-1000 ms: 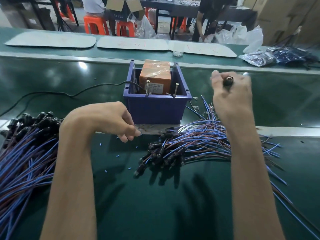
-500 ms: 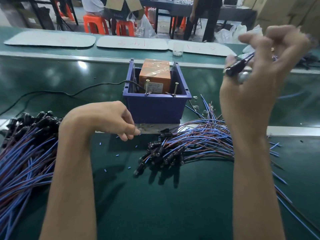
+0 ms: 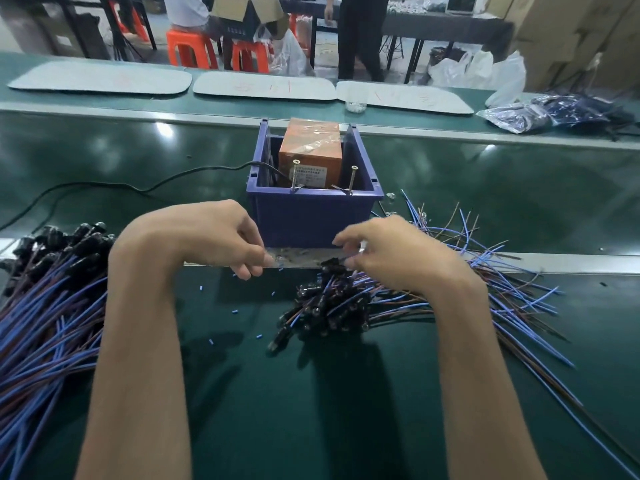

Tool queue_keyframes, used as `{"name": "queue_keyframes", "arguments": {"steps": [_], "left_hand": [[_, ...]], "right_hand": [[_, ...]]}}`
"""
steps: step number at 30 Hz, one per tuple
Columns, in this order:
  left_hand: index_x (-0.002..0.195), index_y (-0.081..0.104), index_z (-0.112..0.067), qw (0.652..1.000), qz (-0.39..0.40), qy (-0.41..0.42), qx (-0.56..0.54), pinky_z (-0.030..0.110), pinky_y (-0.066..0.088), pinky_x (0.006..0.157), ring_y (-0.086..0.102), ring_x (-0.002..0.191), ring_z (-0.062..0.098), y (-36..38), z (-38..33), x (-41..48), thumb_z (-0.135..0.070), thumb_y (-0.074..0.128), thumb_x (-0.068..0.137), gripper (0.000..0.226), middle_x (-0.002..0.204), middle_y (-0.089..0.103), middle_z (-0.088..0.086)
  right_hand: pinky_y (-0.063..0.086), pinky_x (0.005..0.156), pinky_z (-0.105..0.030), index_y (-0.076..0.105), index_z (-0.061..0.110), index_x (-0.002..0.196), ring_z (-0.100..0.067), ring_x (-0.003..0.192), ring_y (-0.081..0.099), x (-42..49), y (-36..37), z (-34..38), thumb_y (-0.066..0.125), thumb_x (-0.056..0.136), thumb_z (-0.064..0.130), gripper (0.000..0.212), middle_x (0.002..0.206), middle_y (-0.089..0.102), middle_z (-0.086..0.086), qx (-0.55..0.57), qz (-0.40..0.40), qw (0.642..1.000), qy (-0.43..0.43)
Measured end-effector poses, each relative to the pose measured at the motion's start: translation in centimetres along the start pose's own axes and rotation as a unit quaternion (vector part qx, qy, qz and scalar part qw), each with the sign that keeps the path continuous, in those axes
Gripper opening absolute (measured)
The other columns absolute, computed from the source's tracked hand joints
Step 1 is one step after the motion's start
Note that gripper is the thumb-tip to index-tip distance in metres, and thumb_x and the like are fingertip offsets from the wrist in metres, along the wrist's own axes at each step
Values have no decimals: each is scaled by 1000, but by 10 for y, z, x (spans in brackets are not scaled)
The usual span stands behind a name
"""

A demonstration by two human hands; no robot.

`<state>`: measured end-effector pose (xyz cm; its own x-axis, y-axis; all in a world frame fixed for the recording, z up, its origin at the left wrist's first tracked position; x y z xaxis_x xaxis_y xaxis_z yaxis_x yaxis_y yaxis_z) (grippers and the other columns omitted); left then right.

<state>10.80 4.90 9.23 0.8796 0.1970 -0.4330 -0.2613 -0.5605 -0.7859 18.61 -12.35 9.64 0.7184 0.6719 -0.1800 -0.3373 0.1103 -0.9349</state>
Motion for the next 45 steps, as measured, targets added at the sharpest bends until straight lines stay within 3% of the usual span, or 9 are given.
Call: {"name": "queue_keyframes", "arguments": {"steps": [4,9,13,20,29,36,40,43,45], "left_hand": [[86,67,-25,999,-44,12,-18,24,46,81,67,70,-7,-8,1,-2,-27,59,92,11,76,73,-19],[93,62,-24,996,-78,24,-47,20,45,73,67,64,-1,-11,0,-1,-23,53,96,10,76,74,-12],[95,60,-26,996,-65,19,-55,21,48,78,67,67,2,-9,3,1,-24,49,98,11,80,73,-9],[98,59,-23,996,-57,6,-61,23,48,79,67,68,5,-6,10,3,-23,47,99,12,83,73,-7],[101,60,-19,995,-62,-7,-76,37,47,97,68,78,15,-9,17,-2,-19,47,100,13,87,72,-1],[99,60,-20,995,-67,-5,-71,26,47,82,68,76,13,-6,15,2,-19,47,99,13,85,72,-3],[100,59,-21,996,-60,1,-66,26,46,79,68,76,12,-3,11,3,-22,47,100,12,87,72,-3],[101,60,-19,995,-73,20,-67,34,49,89,68,78,13,-6,9,2,-24,50,99,12,86,72,-3],[98,61,-20,991,-107,37,-68,37,50,91,68,79,13,-11,7,-2,-26,52,97,10,85,72,-4]], "right_hand": [[49,92,-37,67,27,116,-23,103,60,6,31,50,64,87,25,29,114,66,-2,38,42,991,-123],[34,109,-39,51,16,137,-26,127,41,8,108,133,69,87,28,54,138,45,-12,111,113,949,-274],[45,88,-40,58,12,125,-28,100,56,7,128,147,64,88,15,38,122,48,-9,175,65,944,-271],[42,67,-41,57,3,118,-38,95,54,-5,120,157,58,91,12,28,107,54,-20,47,-56,943,-326],[47,91,-45,61,6,113,-35,103,53,7,122,142,66,88,13,27,109,54,-16,205,71,947,-237],[47,81,-46,53,5,111,-36,98,53,1,129,151,66,85,10,29,105,55,-17,168,33,945,-279],[46,82,-36,62,7,119,-30,98,55,4,130,144,67,86,16,35,106,60,-16,205,69,935,-279],[43,73,-13,67,8,109,-17,85,58,13,120,137,63,91,21,22,96,67,-9,298,76,919,-246],[48,72,-17,65,11,103,-17,78,64,22,114,129,55,96,24,18,87,68,-4,362,57,909,-199]]}}
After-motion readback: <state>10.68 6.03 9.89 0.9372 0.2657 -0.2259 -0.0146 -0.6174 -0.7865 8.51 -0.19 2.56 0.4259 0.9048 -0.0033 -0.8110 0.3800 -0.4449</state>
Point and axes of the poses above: each hand's wrist, its own x-axis towards the middle knuckle, its own y-axis out of the palm, z = x × y, the point moved 6 cm from there along x, towards the middle knuckle
